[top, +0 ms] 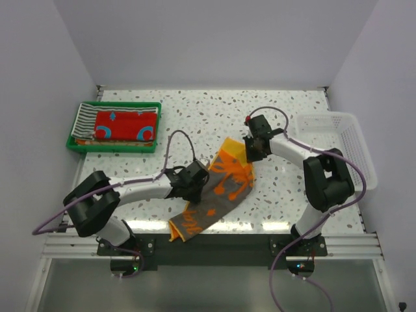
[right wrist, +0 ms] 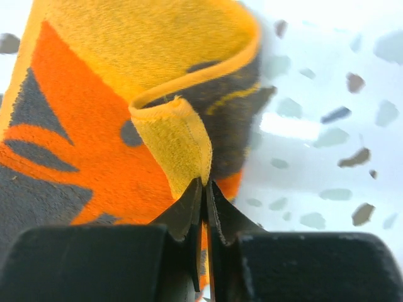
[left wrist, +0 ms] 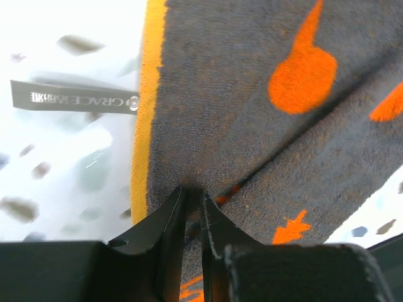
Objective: Fold and stack the towels
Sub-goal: Flatten out the crumpled towel
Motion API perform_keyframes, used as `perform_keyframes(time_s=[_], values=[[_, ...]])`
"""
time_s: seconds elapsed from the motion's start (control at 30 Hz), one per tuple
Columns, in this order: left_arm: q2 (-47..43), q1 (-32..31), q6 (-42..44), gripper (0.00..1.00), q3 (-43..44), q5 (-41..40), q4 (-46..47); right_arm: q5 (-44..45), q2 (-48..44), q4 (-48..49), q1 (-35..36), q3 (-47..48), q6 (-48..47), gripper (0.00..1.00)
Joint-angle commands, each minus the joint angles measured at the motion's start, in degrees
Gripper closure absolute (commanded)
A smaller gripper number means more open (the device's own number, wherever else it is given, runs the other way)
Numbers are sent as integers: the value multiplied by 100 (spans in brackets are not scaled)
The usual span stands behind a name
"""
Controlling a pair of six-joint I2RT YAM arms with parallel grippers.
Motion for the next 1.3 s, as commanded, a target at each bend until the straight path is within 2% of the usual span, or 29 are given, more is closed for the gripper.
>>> perform_keyframes(time_s=[0.0,0.2,0.27,0.3,0.33,0.37,0.43,0.47,0.5,0.57,0.7,0.8,0.93,1.13,1.27], values=[[-651,291,-797,80,-518,-245,-488,-241,-25,427,89,338,323,98],[-1109,397,-1246,80,-668,-316,-427,329,-227,489,-411,-39,973,100],[-1179,405,-1290,76,-599,-237,-304,478,-210,428,-613,-128,1087,100],[-1206,405,-1299,73,-563,-237,-269,479,-193,375,-648,-198,1105,94],[-1241,405,-1291,63,-519,-228,-251,479,-193,340,-692,-224,1088,91],[-1311,405,-1273,58,-397,-263,-242,522,-219,305,-701,-242,1071,87],[-1434,405,-1151,45,-178,-420,-251,715,-324,182,-702,-251,983,76],[-1452,423,-1072,41,-80,-473,-268,803,-368,138,-719,-242,930,71],[-1461,449,-975,36,16,-509,-277,960,-403,25,-710,-190,869,61],[-1382,633,-510,32,341,-535,-243,1102,-439,-99,-737,-85,641,56],[-838,1037,746,29,1088,-378,-6,1033,-325,-205,-816,284,61,53],[-127,1293,2106,28,1896,-289,-30,778,-53,-284,-939,583,-300,53],[1084,1626,2961,30,3239,-237,-189,637,228,-258,-983,821,-450,54],[2404,1890,3438,32,4690,62,-322,487,572,-293,-983,1129,-415,54],[2933,1935,3552,33,5211,264,-181,601,756,-354,-983,1234,-380,54]])
